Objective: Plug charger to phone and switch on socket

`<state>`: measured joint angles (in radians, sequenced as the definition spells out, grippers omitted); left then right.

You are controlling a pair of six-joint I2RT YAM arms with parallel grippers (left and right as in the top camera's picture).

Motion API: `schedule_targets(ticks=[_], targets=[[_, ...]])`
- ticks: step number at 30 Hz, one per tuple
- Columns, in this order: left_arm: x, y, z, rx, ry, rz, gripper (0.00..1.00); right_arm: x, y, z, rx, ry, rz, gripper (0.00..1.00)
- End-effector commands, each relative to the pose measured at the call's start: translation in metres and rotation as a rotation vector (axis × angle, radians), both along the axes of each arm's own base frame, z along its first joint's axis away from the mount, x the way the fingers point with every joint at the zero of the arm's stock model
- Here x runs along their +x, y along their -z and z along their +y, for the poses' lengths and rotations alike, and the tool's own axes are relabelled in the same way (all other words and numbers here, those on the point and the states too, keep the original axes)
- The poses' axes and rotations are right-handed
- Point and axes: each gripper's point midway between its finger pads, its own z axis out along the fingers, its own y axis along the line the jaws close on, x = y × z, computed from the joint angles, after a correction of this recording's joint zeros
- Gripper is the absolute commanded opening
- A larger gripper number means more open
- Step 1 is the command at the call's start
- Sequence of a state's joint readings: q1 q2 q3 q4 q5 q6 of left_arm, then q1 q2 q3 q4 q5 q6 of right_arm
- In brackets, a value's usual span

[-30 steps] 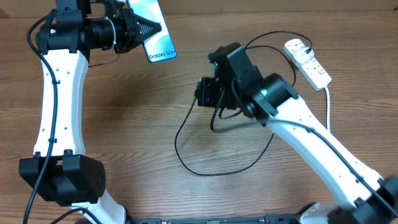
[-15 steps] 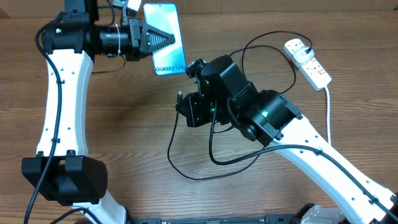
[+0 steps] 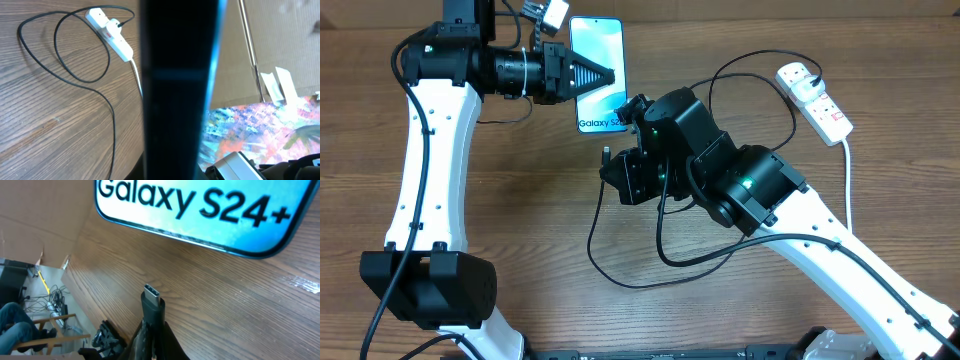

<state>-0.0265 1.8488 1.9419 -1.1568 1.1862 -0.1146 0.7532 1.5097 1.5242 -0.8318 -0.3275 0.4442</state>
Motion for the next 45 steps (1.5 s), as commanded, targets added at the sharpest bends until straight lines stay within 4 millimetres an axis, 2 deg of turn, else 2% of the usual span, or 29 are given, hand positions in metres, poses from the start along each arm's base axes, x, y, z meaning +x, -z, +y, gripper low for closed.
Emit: schedule_targets(ticks=[1, 7, 11, 26, 45], targets=[[-0.007, -0.014, -0.005, -0.056, 0.052, -0.057, 0.04, -0.004, -0.024, 0.001, 0.050, -0.018, -0.046, 0.04], [-0.010, -0.014, -0.005, -0.060, 0.056, -0.041, 0.04, -0.001, -0.024, 0.001, 0.049, -0.010, -0.055, 0.04], [-0.016, -0.025, -0.008, -0.127, 0.102, -0.074, 0.04, 0.000, -0.024, 0.000, 0.044, -0.003, -0.058, 0.04], [-0.020, -0.023, -0.008, -0.119, 0.116, -0.094, 0.04, 0.002, -0.029, 0.003, 0.064, -0.003, -0.074, 0.04], [-0.021, -0.023, -0.008, -0.120, 0.116, -0.092, 0.04, 0.009, -0.027, -0.003, 0.047, 0.024, -0.086, 0.04]])
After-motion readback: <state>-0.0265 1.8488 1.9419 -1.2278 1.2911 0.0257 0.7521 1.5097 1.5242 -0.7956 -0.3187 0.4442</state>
